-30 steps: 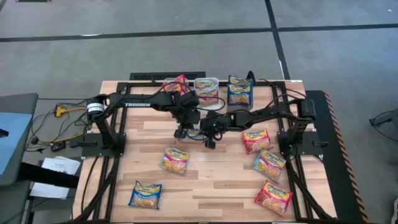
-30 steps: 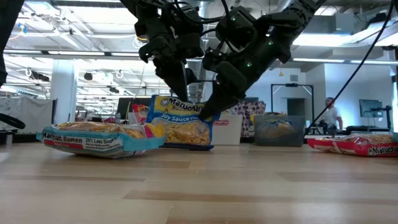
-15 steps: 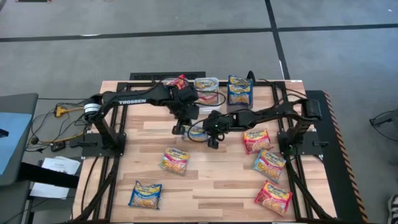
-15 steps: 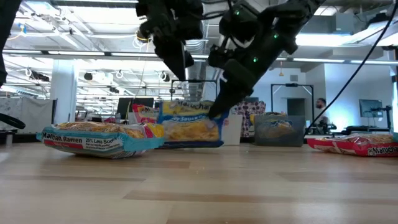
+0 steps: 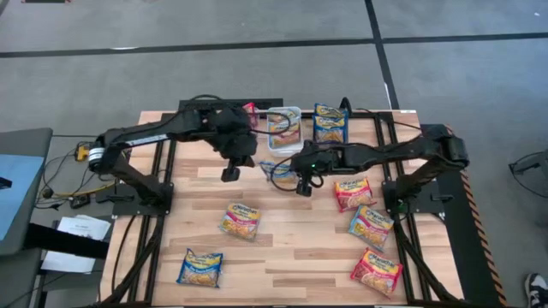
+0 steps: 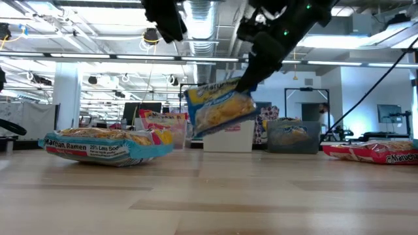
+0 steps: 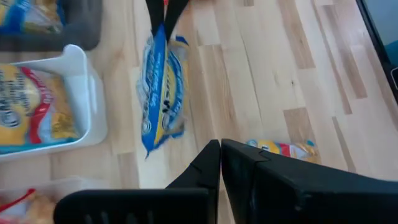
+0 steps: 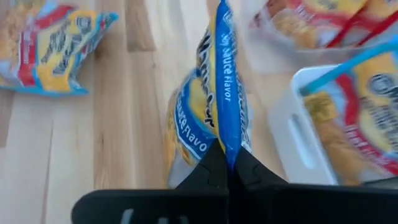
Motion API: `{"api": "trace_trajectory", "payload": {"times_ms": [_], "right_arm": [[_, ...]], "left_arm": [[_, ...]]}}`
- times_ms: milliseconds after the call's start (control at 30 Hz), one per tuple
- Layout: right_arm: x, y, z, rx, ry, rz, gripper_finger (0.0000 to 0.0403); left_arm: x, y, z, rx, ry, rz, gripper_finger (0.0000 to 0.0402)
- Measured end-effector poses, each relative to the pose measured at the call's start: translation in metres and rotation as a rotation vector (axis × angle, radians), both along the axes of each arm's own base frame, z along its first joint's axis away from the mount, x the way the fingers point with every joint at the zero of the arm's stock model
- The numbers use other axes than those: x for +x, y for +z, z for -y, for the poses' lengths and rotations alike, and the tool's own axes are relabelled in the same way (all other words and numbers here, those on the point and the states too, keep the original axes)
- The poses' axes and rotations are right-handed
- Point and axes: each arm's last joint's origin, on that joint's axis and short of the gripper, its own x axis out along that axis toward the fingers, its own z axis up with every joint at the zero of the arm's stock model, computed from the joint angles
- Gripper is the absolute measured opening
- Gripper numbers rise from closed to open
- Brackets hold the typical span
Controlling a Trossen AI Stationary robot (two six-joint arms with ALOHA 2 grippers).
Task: Sort Maruchan noodles
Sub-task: Put the blue noodle pack into the black bin
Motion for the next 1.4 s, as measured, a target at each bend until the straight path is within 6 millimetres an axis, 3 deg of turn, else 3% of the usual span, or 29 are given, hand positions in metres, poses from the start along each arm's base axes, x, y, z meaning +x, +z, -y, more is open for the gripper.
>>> {"api": "trace_trajectory", "payload": {"times_ms": [267,633,800,933,1067,1400], "right_arm": [[-0.031,0.029,0.004,-0.102,-0.092,-0.023,0.0003],[-0.083,0.062,0.026,-0.197,-0.257,-0.063,0.0003],[-0.106,0.063,0.036,-0.209,-0.320,-0.061,0.0003],[-0.128,0.047,0.045,-0.205,-0.390,-0.071,0.0003],[-0.143,0.036,0.054,-0.216,-0.456,-0.020,0.0003],[-0.145,0.022,0.076,-0.184,-0.466,-0.033,0.0003]], "left_arm": [[-0.034,0.035,0.007,0.064,0.038,0.118,0.0000],[-0.082,0.071,0.020,0.045,0.103,0.266,0.0000],[-0.102,0.077,0.025,0.036,0.114,0.279,0.0000],[-0.114,0.073,0.028,0.013,0.133,0.269,0.0000],[-0.121,0.057,0.030,-0.005,0.156,0.280,0.0000],[-0.128,0.017,0.032,-0.061,0.212,0.343,0.0000]]}}
